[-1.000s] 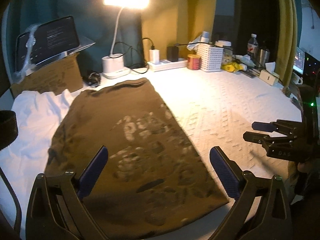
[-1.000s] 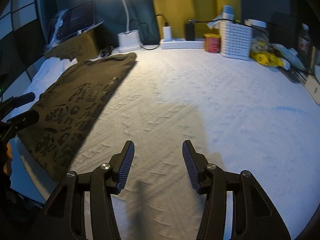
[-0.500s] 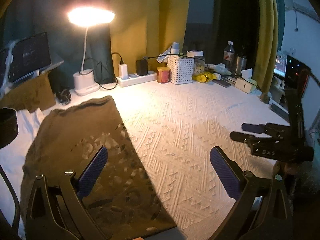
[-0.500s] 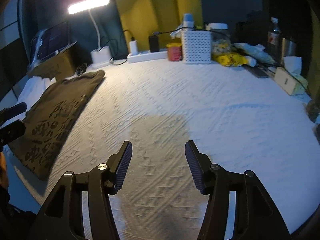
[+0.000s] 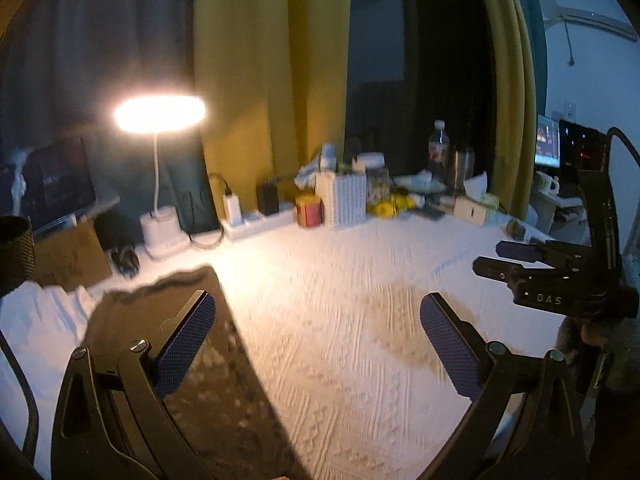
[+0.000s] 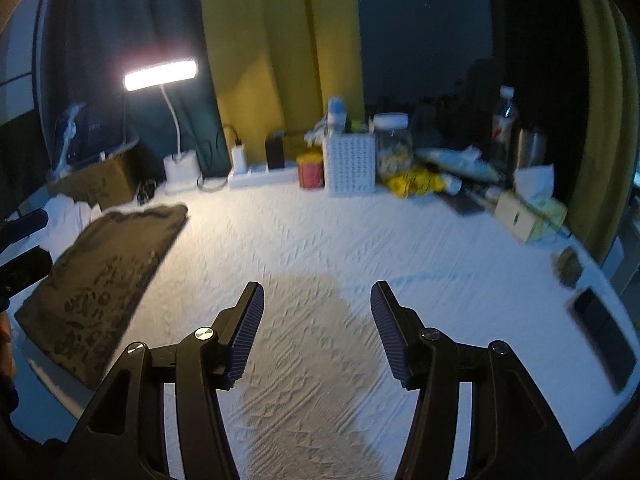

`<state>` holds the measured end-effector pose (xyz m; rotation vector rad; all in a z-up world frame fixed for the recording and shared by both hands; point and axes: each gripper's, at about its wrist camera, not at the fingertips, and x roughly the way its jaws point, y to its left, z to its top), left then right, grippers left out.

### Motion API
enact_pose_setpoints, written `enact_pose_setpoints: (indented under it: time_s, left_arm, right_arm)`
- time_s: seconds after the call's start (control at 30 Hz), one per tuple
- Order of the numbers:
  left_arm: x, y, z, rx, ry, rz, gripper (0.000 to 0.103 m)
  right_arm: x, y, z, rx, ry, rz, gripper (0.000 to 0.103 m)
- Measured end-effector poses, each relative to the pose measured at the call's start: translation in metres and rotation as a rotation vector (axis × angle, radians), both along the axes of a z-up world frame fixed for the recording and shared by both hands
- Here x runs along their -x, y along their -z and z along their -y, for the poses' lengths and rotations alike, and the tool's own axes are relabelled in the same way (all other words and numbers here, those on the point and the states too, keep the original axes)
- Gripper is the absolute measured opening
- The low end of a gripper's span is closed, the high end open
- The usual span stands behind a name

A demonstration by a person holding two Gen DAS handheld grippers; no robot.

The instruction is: Fold small clothes

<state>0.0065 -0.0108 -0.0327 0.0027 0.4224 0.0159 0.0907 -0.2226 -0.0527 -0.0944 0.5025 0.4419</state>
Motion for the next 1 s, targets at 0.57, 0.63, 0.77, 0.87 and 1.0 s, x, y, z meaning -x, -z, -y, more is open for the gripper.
enact_pose_setpoints:
  time_s: [0.57, 0.63, 0.77, 0.87, 1.0]
  left_arm:
    - [0.023, -0.049, -0.016, 0.016, -0.015, 0.154, 0.101]
    - [0.027, -0.053, -0.018, 0.017, -0.018, 0.167, 0.101]
    - [0.040, -0.065, -0.023, 0.034, -0.027, 0.224, 0.101]
    - [0.051, -0.074, -0.027, 0.037, -0.059, 0.264, 0.101]
    - [0.062, -0.085, -0.030, 0.031, -0.076, 0.301, 0.101]
  right_arm:
    - [0.027, -0.081, 0.007, 0.004, 0.010, 0.202, 0.059]
    - [0.033, -0.090, 0.007, -0.006, 0.004, 0.220, 0.059]
    - [0.043, -0.106, 0.005, -0.035, -0.001, 0.250, 0.059]
    - [0.054, -0.118, -0.002, -0.025, 0.017, 0.296, 0.059]
    - [0.069, -0.133, -0.009, -0.048, 0.008, 0.345, 0.059]
